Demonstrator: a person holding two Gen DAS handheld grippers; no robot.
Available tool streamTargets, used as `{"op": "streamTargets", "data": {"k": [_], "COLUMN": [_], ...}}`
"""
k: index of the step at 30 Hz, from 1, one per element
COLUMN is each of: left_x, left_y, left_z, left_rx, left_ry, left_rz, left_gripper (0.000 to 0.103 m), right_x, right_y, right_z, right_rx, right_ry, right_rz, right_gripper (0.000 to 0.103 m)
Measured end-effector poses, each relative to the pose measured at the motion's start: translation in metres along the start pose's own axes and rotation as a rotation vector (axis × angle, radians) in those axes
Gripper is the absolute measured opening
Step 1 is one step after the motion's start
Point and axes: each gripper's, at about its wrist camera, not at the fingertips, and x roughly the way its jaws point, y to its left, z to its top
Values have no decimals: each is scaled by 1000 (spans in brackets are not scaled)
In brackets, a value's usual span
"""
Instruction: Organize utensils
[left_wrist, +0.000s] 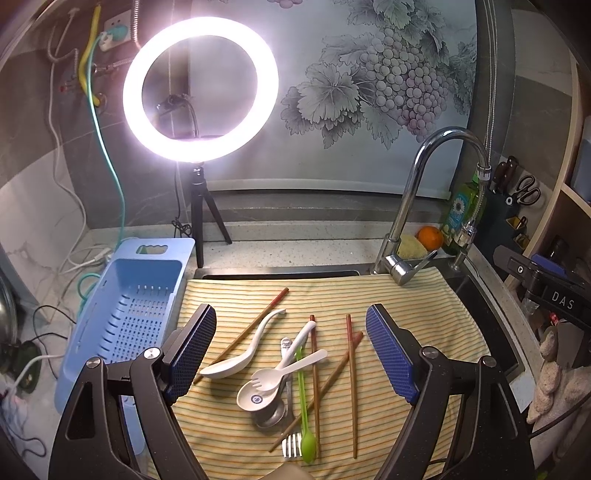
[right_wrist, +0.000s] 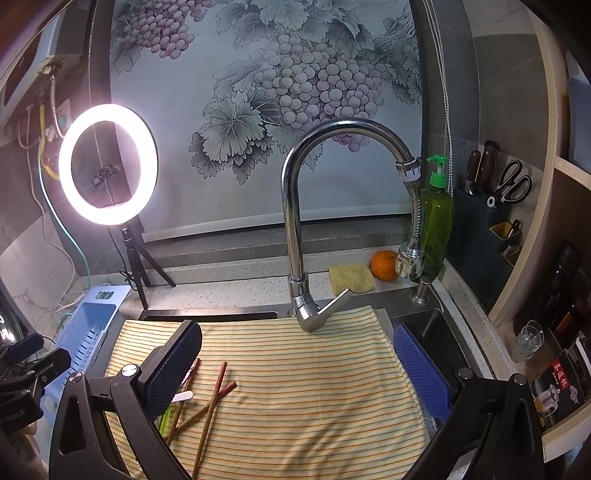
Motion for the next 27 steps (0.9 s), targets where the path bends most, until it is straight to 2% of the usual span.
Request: {"op": "streamTargets", "data": {"k": [27], "left_x": [2], "left_y": [0], "left_z": [0], "left_rx": [0], "left_ry": [4], "left_rz": [-5], "left_gripper": [83], "right_x": [6], "right_y": [0], "right_z": [-1], "right_rx": [5], "right_ry": [19], "right_rz": [-1], "right_gripper": [103]}}
